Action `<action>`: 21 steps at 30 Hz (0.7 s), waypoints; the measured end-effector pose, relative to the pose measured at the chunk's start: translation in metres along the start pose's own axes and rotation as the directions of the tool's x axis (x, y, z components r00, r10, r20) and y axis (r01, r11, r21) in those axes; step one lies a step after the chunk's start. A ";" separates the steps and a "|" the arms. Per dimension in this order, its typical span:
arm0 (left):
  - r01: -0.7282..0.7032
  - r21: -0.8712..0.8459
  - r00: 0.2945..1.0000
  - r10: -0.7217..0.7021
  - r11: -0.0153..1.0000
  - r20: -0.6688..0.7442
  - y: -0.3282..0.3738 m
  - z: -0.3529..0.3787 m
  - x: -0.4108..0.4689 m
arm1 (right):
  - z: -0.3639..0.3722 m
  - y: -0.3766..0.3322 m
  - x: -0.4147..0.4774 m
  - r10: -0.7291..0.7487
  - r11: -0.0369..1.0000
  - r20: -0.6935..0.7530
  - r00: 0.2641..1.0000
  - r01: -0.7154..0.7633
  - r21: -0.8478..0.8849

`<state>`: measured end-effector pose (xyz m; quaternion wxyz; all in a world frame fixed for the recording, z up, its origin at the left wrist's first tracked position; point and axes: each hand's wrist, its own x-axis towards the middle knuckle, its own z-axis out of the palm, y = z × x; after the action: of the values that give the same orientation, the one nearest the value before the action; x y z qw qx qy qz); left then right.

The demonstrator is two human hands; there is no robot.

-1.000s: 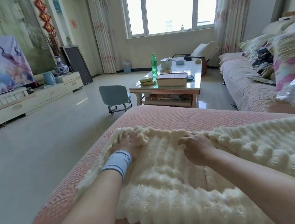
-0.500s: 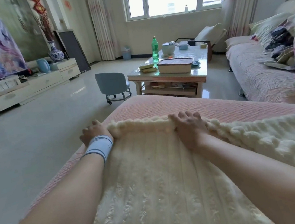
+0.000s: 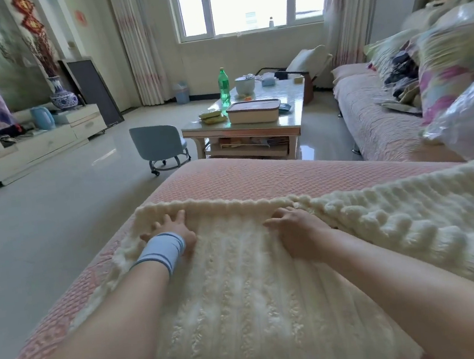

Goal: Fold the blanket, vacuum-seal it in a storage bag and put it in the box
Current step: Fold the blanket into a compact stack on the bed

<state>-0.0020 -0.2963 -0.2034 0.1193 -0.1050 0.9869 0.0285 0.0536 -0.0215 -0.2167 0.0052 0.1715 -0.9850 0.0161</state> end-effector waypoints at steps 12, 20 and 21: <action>-0.671 -0.065 0.740 0.663 0.738 -0.115 0.246 0.017 -0.179 | -0.034 0.116 -0.219 0.205 0.975 -0.120 0.971 -0.214 -0.066; -0.889 -0.184 0.450 0.874 0.419 -0.185 0.306 0.068 -0.236 | -0.027 0.164 -0.312 0.507 0.859 -0.065 0.859 -0.498 0.118; -0.897 -0.189 0.432 0.885 0.400 -0.175 0.309 0.070 -0.236 | -0.028 0.167 -0.315 0.521 0.850 -0.066 0.851 -0.509 0.135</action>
<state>0.1716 0.0588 -0.2052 0.0481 0.4218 0.8805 0.2111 0.2935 0.2429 -0.1991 0.0405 -0.0998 -0.9909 0.0807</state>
